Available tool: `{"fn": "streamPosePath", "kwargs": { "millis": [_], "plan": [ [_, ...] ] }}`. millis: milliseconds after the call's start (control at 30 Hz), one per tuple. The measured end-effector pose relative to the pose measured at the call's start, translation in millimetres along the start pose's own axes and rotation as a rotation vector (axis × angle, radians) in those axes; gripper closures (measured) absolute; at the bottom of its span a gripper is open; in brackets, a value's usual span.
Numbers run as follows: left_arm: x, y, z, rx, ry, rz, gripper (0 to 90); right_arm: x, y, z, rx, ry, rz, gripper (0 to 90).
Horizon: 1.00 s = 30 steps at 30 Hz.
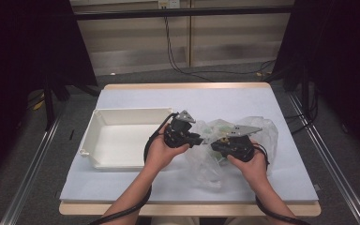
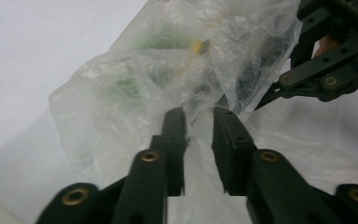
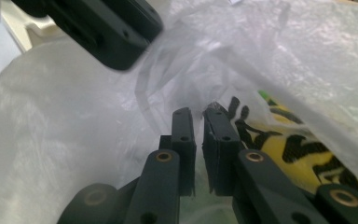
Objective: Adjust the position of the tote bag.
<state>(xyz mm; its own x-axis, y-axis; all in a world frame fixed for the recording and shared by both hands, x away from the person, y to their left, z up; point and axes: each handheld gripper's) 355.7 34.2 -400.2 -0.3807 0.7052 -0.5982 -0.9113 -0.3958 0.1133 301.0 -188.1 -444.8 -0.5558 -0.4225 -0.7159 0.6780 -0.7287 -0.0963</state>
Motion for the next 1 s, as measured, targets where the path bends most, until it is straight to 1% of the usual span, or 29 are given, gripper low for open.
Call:
{"fn": "streamPosePath", "kwargs": {
  "millis": [33,67,133,167,200,233,267,300,333,400,433,467,500,533,567,633,733,767,800,833,900,933,967,1000],
  "plan": [
    [-0.1,0.0,-0.7,-0.03,0.0,-0.015,63.6,-0.9,-0.5,0.2,0.002,0.001,0.003,82.6],
    [0.1,-1.0,-1.4,-0.047,-0.023,-0.042,60.9,-2.1,-0.7,0.3,-0.002,0.006,0.003,82.4],
    [1.0,-2.5,-3.8,-0.047,-0.015,-0.05,56.4,-4.5,-0.6,1.2,-0.02,0.027,-0.001,82.2],
    [1.4,-4.1,-5.1,-0.045,-0.026,-0.06,53.4,-5.6,-0.8,1.6,-0.015,0.03,0.0,82.1],
    [1.8,-4.5,-6.1,-0.043,-0.022,-0.059,52.0,-7.4,-0.9,2.1,-0.016,0.031,0.007,82.4],
    [2.0,-4.7,-6.9,-0.039,-0.023,-0.058,52.5,-8.5,-1.1,2.3,-0.015,0.032,0.009,82.6],
    [1.9,-4.9,-7.9,-0.028,-0.028,-0.055,53.3,-9.7,-1.2,2.4,-0.017,0.032,0.01,82.7],
    [1.7,-4.3,-8.9,-0.03,-0.031,-0.052,54.6,-10.8,-1.1,2.4,-0.017,0.033,0.009,83.1],
    [1.4,-3.6,-10.0,-0.033,-0.038,-0.052,57.8,-11.5,-1.2,2.3,-0.019,0.033,0.009,83.2],
    [1.1,-3.6,-11.5,-0.025,-0.046,-0.046,66.3,-12.6,-1.1,1.6,-0.025,0.035,0.002,83.3],
    [0.7,-3.2,-12.5,-0.024,-0.06,-0.032,71.5,-12.8,-1.3,1.3,-0.027,0.034,0.001,83.3],
    [0.1,-3.8,-12.2,-0.03,-0.076,-0.039,75.4,-12.9,-1.4,1.0,-0.03,0.033,-0.001,83.3],
    [-0.4,-4.5,-12.2,-0.036,-0.077,-0.043,76.8,-13.0,-1.3,0.8,-0.032,0.033,-0.002,83.3],
    [-0.6,-4.2,-13.1,-0.038,-0.065,-0.031,84.3,-13.1,-1.3,0.7,-0.028,0.031,-0.003,83.5],
    [-0.9,-4.6,-13.1,-0.029,-0.063,-0.018,89.8,-13.2,-1.2,0.8,-0.033,0.032,-0.006,83.7],
    [-2.0,-5.2,-11.9,-0.016,-0.065,-0.005,90.0,-13.3,-1.3,1.1,-0.031,0.03,-0.01,83.7],
    [-2.7,-6.7,-8.2,0.015,-0.042,0.015,90.0,-11.8,1.0,1.9,-0.016,0.024,-0.015,82.8],
    [-3.0,-6.4,-6.4,0.018,-0.039,0.022,90.0,-10.4,2.5,2.1,-0.007,0.02,-0.018,82.9],
    [-3.3,-6.5,-4.6,0.012,-0.041,0.021,90.0,-8.2,4.7,1.8,-0.003,0.014,-0.024,83.0],
    [-3.6,-7.3,-2.7,0.025,-0.041,0.022,90.0,-6.3,6.2,1.8,0.003,0.01,-0.03,83.0],
    [-3.5,-8.2,-0.2,0.042,-0.028,0.037,90.0,-3.2,8.5,1.6,0.006,0.005,-0.041,82.4],
    [-3.4,-8.8,0.9,0.059,-0.021,0.047,90.0,-2.0,9.5,1.6,0.012,0.003,-0.043,82.1],
    [-3.8,-9.1,3.4,0.065,-0.028,0.052,90.0,-1.0,10.4,1.8,0.021,-0.007,-0.043,82.2],
    [-3.4,-9.6,3.9,0.083,-0.007,0.058,90.0,-0.3,11.2,1.4,0.022,-0.013,-0.042,82.1]
  ]
}}
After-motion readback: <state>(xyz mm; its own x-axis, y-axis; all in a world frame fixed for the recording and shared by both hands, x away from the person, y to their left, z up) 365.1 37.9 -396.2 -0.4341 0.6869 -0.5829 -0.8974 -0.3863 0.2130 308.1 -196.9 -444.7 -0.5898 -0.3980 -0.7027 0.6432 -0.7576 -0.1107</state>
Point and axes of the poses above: each handheld gripper's, and its own axes: z roughly backward along the jaws, x roughly out of its underside, y roughly to its right, and after that the axes turned 10 degrees about -y, right-handed
